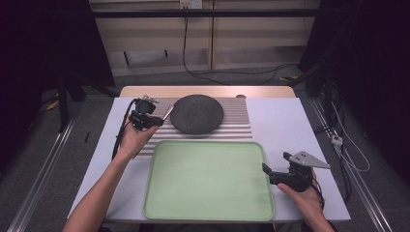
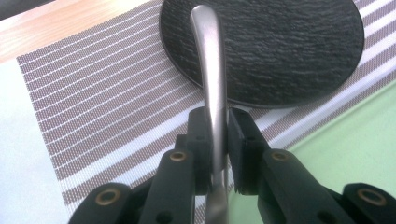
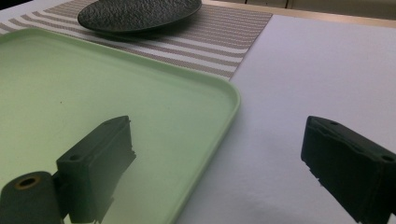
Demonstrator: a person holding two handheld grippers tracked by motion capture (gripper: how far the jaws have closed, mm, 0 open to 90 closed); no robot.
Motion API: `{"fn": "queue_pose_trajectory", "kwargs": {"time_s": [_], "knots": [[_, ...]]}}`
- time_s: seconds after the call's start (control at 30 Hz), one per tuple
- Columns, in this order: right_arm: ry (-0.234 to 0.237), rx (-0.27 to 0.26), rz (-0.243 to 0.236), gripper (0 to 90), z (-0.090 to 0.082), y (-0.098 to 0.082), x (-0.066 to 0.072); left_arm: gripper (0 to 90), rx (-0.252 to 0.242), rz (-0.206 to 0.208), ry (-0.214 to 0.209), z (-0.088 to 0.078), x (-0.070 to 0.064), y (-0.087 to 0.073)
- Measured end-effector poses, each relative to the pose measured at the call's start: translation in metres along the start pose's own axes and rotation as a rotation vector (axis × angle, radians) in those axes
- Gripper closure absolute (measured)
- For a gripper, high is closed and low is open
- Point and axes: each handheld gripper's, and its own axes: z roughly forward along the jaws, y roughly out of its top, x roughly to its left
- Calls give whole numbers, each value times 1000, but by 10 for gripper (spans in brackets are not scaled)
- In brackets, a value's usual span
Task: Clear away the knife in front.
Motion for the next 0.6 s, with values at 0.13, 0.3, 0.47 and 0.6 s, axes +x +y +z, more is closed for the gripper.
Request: {"fn": "queue_pose_trajectory", "kwargs": {"time_s": [0.13,0.3,0.47,0.6], "knots": [[0,1,-1,87,1,0,0,797,4,21,-7,-4,-8,-5],[-1,3,-2,87,1,0,0,797,15,39,-13,-8,-18,-8],[0,4,-2,87,1,0,1,797,26,52,-25,-11,-27,-12],[0,4,-5,87,1,0,1,797,25,59,-36,-15,-37,-15]]}}
